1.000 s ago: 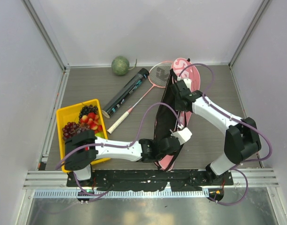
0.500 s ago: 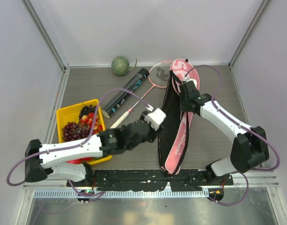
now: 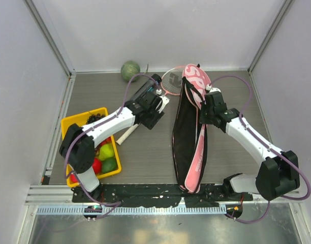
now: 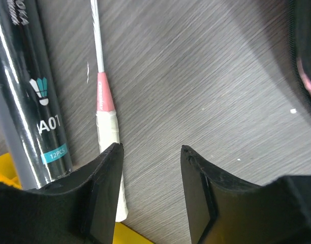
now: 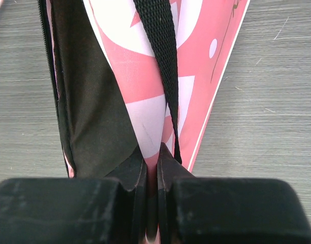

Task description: Pack up the badminton gear

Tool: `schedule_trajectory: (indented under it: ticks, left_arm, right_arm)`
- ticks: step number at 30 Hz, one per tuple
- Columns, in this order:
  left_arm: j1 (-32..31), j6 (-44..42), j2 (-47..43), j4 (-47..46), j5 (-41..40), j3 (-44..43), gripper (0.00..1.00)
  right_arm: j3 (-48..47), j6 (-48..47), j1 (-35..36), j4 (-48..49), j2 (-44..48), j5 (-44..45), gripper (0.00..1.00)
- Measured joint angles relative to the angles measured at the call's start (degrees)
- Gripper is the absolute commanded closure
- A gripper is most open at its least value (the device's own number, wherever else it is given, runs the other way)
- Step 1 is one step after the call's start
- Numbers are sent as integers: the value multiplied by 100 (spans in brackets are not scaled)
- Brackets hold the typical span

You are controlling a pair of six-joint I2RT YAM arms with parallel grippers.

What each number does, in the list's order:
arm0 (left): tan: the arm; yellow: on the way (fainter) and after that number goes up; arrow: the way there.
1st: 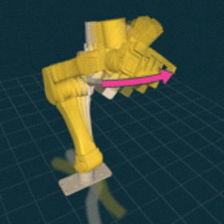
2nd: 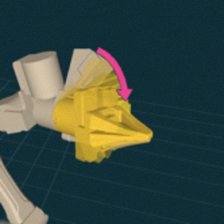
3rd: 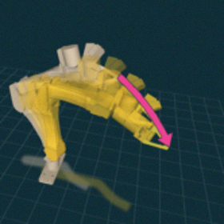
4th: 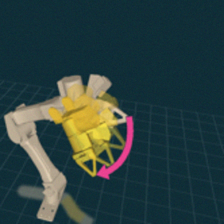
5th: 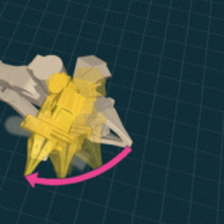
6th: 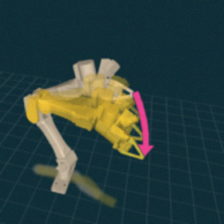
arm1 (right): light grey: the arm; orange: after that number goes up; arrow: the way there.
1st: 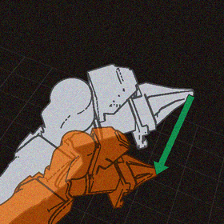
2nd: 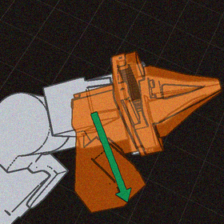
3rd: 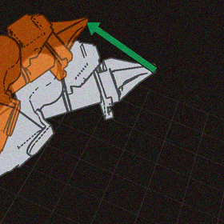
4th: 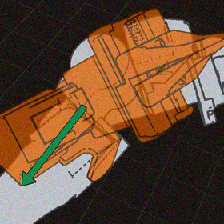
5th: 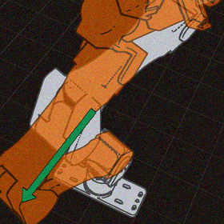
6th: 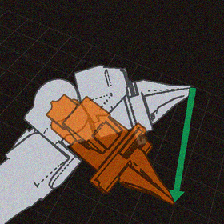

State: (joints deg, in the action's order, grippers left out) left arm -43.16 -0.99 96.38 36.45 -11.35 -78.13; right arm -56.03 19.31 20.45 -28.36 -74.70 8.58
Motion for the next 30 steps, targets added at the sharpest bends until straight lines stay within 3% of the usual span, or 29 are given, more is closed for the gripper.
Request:
schedule_trajectory:
  ticks: [13,23,25,30]
  left_arm:
    - [636,-597,960,221,-7,-46,42]
    - [979,-651,1436,286,46,-90,44]
    - [992,-636,1534,350,85,-138,47]
    - [999,-492,1694,691,313,-289,67]
  right_arm:
    - [46,7,-186,90,127,-387,95]
    - [55,7,-297,111,249,-466,95]
    - [66,7,-319,109,267,-476,95]
    - [70,7,-376,118,313,-490,95]
